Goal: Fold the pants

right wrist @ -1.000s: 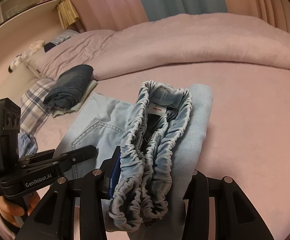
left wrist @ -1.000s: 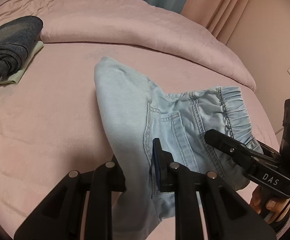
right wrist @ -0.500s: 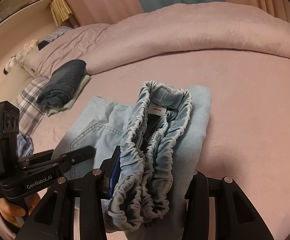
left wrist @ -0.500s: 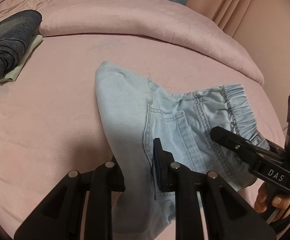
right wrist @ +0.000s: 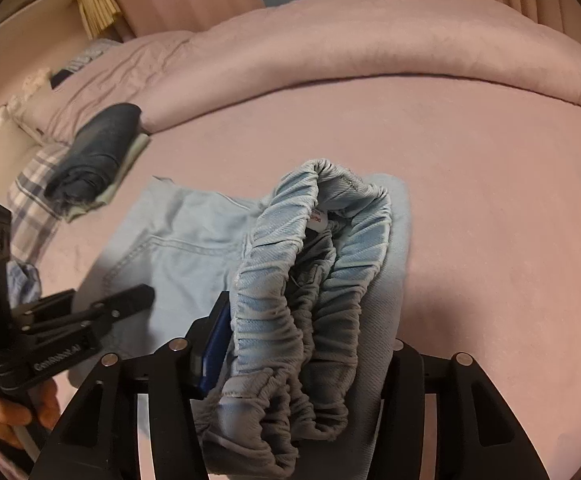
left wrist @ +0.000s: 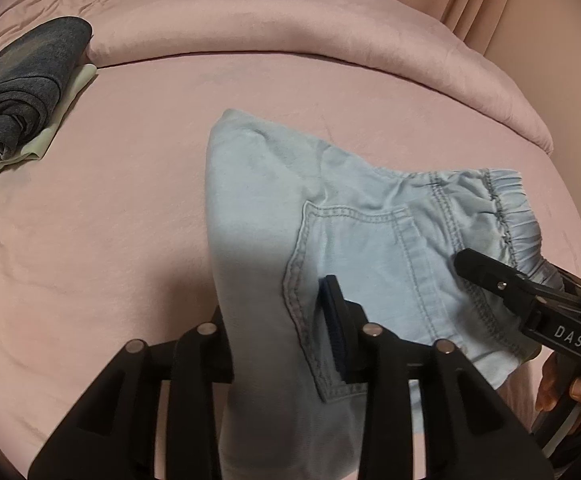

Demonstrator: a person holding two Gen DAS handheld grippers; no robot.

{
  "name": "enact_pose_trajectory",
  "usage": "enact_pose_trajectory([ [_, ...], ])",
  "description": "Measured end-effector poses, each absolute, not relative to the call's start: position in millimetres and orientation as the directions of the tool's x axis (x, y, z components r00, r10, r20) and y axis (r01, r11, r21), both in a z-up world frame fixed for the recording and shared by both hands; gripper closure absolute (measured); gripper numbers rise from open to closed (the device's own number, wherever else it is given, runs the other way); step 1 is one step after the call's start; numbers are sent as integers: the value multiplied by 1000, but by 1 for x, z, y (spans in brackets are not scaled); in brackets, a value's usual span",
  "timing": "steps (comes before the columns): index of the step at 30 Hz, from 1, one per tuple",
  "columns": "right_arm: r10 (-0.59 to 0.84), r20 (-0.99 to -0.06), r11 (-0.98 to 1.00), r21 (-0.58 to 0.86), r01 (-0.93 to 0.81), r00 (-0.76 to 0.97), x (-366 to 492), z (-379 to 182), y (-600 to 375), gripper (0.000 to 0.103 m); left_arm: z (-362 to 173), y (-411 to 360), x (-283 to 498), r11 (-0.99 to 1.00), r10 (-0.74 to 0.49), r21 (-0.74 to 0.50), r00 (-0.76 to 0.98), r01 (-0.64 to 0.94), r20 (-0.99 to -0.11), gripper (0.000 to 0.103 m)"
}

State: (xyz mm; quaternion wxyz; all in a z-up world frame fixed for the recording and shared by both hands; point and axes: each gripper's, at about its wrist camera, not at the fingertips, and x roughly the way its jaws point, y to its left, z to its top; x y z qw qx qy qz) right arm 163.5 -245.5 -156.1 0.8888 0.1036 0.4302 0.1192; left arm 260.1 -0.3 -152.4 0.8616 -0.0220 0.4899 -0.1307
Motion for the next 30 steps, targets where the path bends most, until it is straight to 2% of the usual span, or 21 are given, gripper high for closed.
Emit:
enact_pose_trajectory([
  [5,293,-750,949,301,-87,594,162,-160,-256,39,-153,1,259,972,-207,-124,487,197,-848,51],
  [10,298,-745,944,322,-69,597,156,-160,-265,37,-152,4,253,976,-168,-74,502,203,-848,41],
  [13,293,-744,942,333,-48,600,152,-161,-272,32,-152,6,252,977,-162,-67,505,201,-848,37],
  [19,235,-755,959,283,-19,612,140,-157,-277,31,-153,4,251,979,-135,-36,513,199,-848,36],
  [21,190,-761,973,231,-15,620,136,-155,-278,24,-154,3,251,980,-125,-26,513,197,-849,35],
  [25,155,-784,983,182,-17,601,142,-161,-276,24,-161,2,251,984,-87,10,520,180,-850,26],
  [30,145,-796,984,180,2,588,145,-168,-278,21,-163,4,252,986,-86,0,512,165,-855,25],
])
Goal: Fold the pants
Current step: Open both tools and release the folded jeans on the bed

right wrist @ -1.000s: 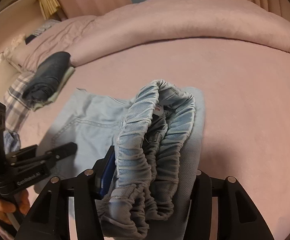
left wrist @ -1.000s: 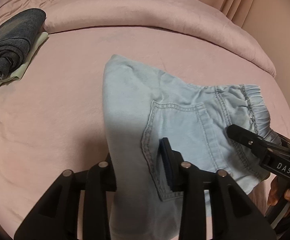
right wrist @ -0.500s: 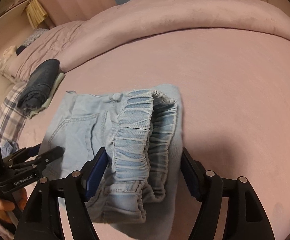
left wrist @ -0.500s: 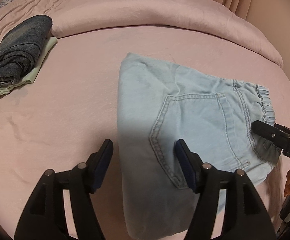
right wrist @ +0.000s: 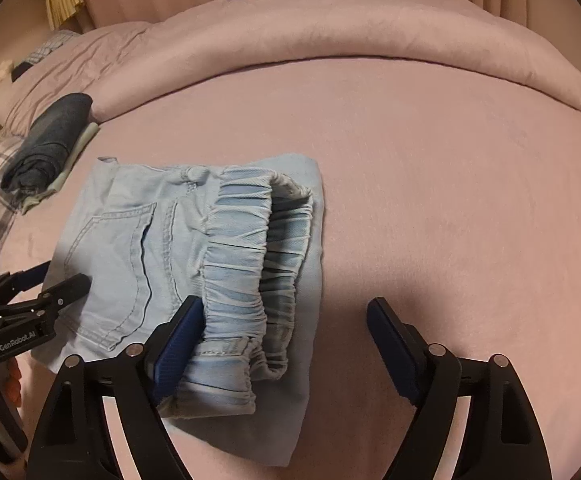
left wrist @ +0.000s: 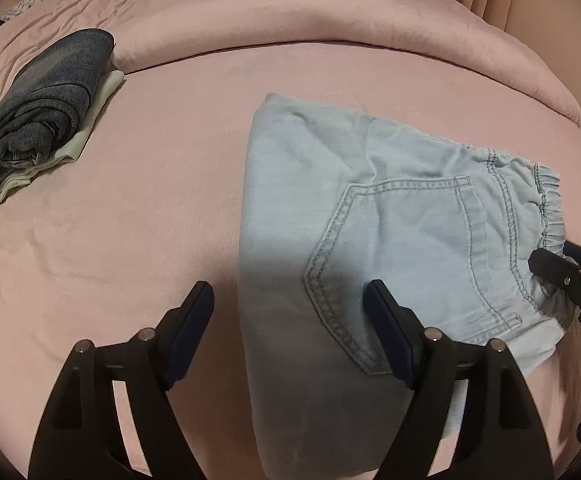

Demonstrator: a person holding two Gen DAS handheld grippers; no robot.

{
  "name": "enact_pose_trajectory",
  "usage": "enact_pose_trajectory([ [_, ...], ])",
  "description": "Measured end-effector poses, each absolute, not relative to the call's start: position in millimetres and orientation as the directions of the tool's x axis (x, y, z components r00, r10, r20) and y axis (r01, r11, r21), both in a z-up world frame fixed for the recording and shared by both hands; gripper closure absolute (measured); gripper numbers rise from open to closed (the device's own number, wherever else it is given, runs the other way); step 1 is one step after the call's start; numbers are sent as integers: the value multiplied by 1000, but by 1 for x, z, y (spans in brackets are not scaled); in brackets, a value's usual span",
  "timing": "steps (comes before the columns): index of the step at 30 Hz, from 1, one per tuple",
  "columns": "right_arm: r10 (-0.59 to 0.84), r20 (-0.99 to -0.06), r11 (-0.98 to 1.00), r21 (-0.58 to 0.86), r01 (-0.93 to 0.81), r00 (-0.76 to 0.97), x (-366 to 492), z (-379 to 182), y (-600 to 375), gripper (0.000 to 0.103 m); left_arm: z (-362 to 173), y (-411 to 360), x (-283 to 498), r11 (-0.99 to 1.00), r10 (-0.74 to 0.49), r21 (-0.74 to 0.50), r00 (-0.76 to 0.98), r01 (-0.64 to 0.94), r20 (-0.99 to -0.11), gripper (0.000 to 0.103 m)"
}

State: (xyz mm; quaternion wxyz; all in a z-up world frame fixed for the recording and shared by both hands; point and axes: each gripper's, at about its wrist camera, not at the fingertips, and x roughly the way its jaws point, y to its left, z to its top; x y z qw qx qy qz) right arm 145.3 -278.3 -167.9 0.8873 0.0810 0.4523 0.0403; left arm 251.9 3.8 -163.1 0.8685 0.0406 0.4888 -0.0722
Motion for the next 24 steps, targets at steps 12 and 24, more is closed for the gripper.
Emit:
enact_pose_trajectory([
  [12,166,-800,985,165,-55,577,121,-163,-275,21,-162,8,230,987,-100,-22,504,158,-858,26],
  [24,176,-807,981,192,-32,564,121,-166,-276,17,-148,3,224,993,-50,14,510,121,-858,22],
])
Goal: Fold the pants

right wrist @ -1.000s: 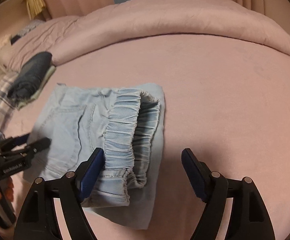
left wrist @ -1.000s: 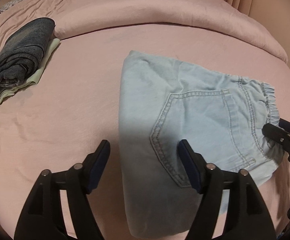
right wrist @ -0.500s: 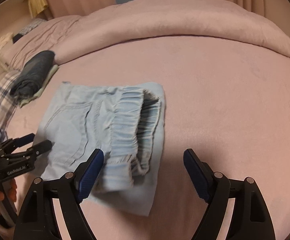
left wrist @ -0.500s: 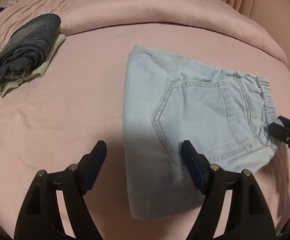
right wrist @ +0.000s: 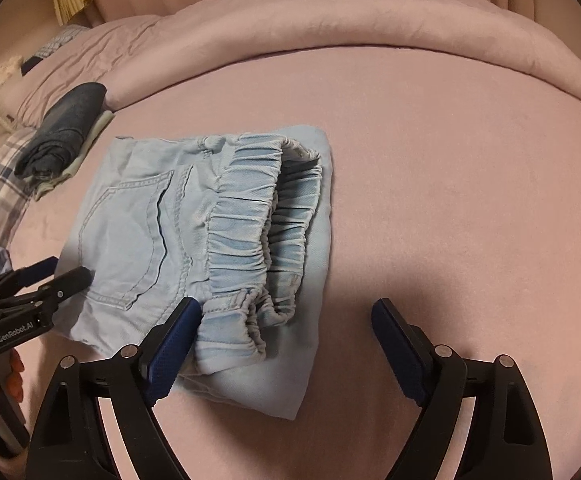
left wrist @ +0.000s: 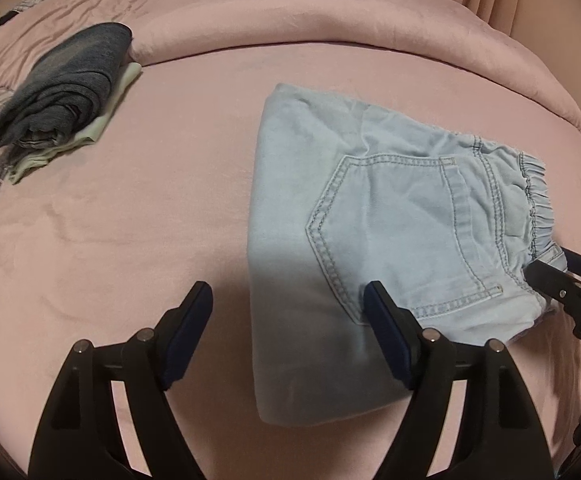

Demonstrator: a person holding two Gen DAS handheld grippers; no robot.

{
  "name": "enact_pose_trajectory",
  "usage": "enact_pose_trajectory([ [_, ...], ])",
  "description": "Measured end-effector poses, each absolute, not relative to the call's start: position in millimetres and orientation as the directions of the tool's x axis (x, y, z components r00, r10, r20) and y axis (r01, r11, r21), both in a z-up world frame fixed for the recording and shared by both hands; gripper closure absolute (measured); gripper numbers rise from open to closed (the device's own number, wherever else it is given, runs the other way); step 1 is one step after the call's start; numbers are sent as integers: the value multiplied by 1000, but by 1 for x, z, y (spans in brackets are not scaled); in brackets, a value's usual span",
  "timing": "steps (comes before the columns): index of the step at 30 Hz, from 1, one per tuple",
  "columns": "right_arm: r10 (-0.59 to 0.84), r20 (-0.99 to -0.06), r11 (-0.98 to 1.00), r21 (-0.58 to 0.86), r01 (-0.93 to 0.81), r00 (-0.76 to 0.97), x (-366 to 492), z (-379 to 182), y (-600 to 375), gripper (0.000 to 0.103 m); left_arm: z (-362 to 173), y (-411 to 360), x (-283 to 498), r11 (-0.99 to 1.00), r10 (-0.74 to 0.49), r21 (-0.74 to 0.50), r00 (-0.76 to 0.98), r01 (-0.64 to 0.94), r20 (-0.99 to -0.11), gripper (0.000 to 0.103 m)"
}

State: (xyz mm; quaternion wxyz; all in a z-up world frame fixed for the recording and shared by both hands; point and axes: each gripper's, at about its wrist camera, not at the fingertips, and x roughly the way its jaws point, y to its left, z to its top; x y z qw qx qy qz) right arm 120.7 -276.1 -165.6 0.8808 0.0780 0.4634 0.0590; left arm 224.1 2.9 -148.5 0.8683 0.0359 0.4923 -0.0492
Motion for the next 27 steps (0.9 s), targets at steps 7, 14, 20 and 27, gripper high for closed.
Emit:
enact_pose_trajectory([
  [7,170,-786,984,170,-57,594,108,-144,-266,17,-119,0,203,994,-30,35,562,104,-827,9],
  [14,150,-756,988,139,-68,637,84,-115,-259,5,-83,-1,172,994,17,80,604,78,-797,1],
  [20,154,-729,987,140,-75,667,68,-93,-254,1,-62,5,151,994,20,81,618,70,-786,1],
  [27,158,-705,987,139,-83,692,49,-70,-248,1,-40,6,128,996,16,69,640,58,-768,1],
])
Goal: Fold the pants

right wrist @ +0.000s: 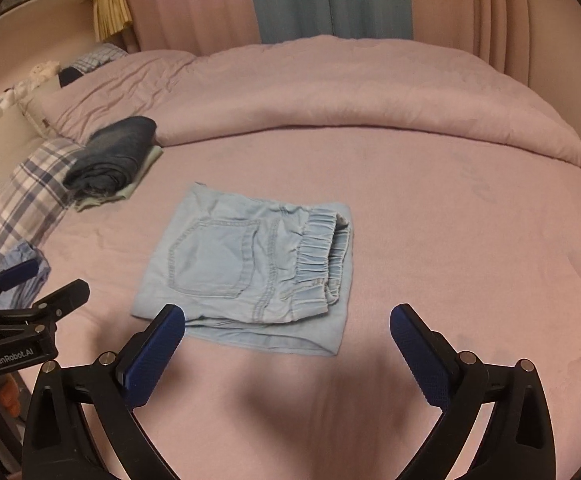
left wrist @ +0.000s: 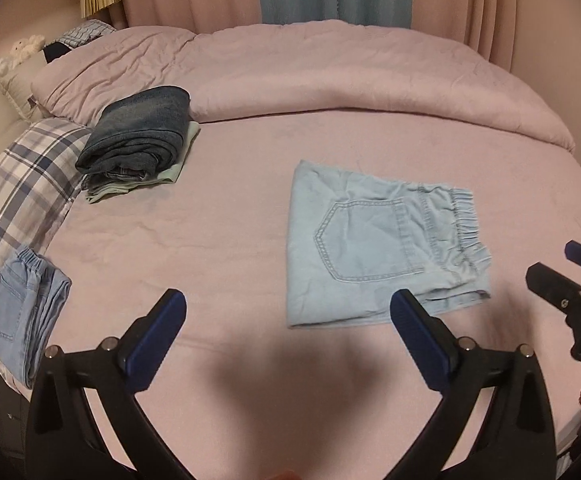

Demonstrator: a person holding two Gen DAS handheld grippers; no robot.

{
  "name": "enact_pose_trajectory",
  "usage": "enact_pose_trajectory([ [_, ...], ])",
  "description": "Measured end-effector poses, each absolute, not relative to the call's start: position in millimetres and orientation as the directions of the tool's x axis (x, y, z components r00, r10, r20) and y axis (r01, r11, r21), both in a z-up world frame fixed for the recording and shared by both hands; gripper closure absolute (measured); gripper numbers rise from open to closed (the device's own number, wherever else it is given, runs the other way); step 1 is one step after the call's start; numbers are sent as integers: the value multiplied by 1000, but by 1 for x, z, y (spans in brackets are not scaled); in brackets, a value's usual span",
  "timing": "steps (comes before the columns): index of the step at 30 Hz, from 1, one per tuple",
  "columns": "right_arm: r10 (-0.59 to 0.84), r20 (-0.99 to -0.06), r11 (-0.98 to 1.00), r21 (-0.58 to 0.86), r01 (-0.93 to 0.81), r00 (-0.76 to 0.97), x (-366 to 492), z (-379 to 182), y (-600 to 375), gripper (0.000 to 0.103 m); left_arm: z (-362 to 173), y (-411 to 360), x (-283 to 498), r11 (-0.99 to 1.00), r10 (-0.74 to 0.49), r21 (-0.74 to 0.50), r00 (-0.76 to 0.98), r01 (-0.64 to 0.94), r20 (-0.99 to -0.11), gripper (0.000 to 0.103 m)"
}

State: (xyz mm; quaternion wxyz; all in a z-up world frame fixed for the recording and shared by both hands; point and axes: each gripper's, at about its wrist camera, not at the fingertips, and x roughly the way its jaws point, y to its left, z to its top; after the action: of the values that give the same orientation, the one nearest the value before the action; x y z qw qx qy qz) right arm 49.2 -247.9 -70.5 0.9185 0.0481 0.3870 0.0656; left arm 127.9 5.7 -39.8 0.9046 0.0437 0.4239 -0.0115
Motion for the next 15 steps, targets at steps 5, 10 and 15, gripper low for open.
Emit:
enact_pose_trajectory([
  [5,174,-686,984,148,-99,706,33,-59,-243,1,-28,3,116,996,8,67,657,64,-754,1],
  [10,177,-680,983,151,-101,711,25,-55,-241,1,-23,1,107,996,1,63,665,70,-747,1],
  [15,181,-680,983,155,-102,711,21,-55,-240,1,-21,0,104,996,-6,56,659,72,-752,1],
])
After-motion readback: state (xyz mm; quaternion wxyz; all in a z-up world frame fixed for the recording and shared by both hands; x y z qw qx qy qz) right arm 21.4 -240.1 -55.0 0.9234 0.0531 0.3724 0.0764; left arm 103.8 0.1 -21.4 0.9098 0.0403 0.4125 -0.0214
